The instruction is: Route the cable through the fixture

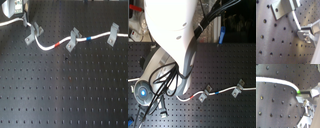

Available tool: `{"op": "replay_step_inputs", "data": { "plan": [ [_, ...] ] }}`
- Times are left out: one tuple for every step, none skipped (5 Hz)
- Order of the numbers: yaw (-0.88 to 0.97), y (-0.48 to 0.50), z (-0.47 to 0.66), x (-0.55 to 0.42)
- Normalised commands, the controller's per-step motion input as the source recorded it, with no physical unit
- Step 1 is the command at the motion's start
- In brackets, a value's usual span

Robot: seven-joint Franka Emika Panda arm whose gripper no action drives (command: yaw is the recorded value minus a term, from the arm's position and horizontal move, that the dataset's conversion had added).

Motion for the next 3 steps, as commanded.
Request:
{"op": "replay_step_inputs", "data": {
  "plan": [
    [0.11,0.069,-0.07,-0.283],
    [0.10,0.116,0.01,-0.294],
    [0.00,-0.006,0.00,0.009]
  ]
}}
